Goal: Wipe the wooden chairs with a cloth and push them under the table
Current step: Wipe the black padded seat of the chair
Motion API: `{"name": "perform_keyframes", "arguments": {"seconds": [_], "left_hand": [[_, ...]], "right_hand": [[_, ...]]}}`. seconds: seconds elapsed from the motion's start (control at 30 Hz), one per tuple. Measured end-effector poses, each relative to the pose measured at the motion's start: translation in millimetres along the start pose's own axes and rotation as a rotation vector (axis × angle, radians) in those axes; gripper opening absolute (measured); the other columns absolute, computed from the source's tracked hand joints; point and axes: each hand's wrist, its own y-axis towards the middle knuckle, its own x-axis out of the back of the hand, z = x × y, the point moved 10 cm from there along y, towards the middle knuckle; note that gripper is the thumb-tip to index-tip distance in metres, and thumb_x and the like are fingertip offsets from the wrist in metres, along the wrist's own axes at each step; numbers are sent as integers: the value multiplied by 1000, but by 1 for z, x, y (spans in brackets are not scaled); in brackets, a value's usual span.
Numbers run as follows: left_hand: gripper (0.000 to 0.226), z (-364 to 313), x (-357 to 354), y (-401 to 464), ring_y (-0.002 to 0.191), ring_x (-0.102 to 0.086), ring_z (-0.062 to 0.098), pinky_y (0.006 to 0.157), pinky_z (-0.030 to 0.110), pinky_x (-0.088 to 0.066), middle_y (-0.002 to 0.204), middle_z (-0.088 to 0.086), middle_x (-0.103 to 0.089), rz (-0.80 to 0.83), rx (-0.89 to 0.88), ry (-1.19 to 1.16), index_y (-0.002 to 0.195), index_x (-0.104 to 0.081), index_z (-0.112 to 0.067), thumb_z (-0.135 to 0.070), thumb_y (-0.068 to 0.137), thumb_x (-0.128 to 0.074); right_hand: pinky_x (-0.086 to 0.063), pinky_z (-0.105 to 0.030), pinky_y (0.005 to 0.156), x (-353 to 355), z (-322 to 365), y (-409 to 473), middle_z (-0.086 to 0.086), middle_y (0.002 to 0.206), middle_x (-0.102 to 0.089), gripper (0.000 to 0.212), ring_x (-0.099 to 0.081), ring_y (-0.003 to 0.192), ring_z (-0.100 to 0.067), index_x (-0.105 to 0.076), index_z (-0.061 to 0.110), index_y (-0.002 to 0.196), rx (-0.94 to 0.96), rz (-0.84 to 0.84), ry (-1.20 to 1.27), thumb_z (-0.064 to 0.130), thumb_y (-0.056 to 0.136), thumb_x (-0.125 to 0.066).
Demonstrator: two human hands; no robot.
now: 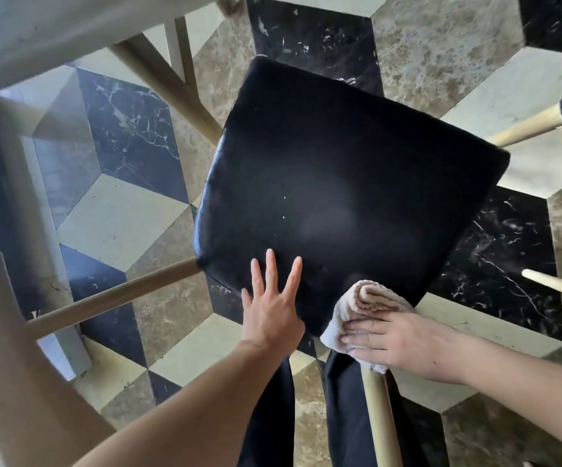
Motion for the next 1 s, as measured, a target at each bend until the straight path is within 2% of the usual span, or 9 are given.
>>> {"name": "perform_keyframes", "arguments": {"seconds": [0.17, 0.33, 0.43, 0.53, 0.63, 0.73, 0.8, 0.9, 1.0], "left_hand": [[103, -18, -13, -10, 153, 25, 42, 122, 61, -15, 166, 9, 32, 27, -22, 37, 159, 16, -42, -9, 83, -46], [102, -23, -11, -5, 153, 24, 43, 122, 64, -12, 166, 10, 30, -5, 4, 25, 158, 15, -44, -7, 83, -43], [101, -24, -12, -6, 153, 23, 43, 122, 64, -13, 167, 9, 29, -18, 9, 4, 159, 13, -44, -7, 84, -44], [102, -22, -10, -8, 154, 22, 39, 122, 63, -13, 168, 6, 26, -27, 16, -35, 159, 10, -45, -7, 83, -45], [100, -20, -1, -8, 157, 15, 33, 123, 56, -18, 171, 2, 17, -61, 35, -138, 161, 6, -42, -5, 83, -45], [91, -6, 17, -8, 156, 0, 24, 121, 50, -27, 172, 2, -2, -157, 109, -355, 163, -12, -31, 0, 83, -45], [84, 14, 29, -8, 155, -8, 22, 121, 49, -27, 171, 2, -13, -229, 209, -435, 161, -23, -22, 0, 84, -47], [79, 43, 45, -6, 155, -14, 24, 123, 44, -21, 170, 5, -18, -288, 299, -509, 160, -30, -18, 2, 85, -47], [84, 50, 53, 5, 157, -9, 23, 124, 43, -21, 172, 6, -11, -271, 249, -486, 161, -25, -22, 2, 84, -47]], "right_hand": [[-51, -34, 102, 21, -27, -18, 14, 133, -64, 30, -59, 127, -12, -73, 33, 115, 18, -1, -38, 23, 95, -53], [-36, -42, 117, 56, -105, -28, 0, 139, -62, 43, -54, 133, -24, -70, 20, 124, -142, -78, -83, 7, 92, -45], [-32, -50, 117, 79, -179, -43, -13, 146, -53, 61, -46, 138, -32, -58, 10, 137, -413, -113, -97, -6, 82, -41], [-23, -48, 121, 91, -228, -56, -11, 154, -43, 61, -33, 146, -33, -52, 12, 143, -749, -165, 5, 3, 84, -43], [-10, -43, 124, 90, -217, -34, -7, 157, -41, 74, -29, 148, -32, -50, 14, 143, -1112, -295, 92, -1, 73, -66], [-2, -41, 125, 72, -168, 8, -3, 162, -32, 85, -21, 151, -31, -42, 18, 150, -1386, -469, 334, -1, 72, -69], [-13, -44, 125, 54, -125, 47, -2, 162, -30, 78, -21, 151, -30, -39, 16, 152, -1300, -442, 406, -3, 80, -59], [-38, -47, 113, 34, -55, 93, -4, 153, -47, 59, -40, 143, -28, -52, 13, 144, -885, -260, 247, 10, 88, -33], [-37, -50, 113, 22, -38, 93, -1, 150, -51, 54, -44, 141, -26, -57, 19, 141, -450, -20, 10, 19, 94, -29]]}}
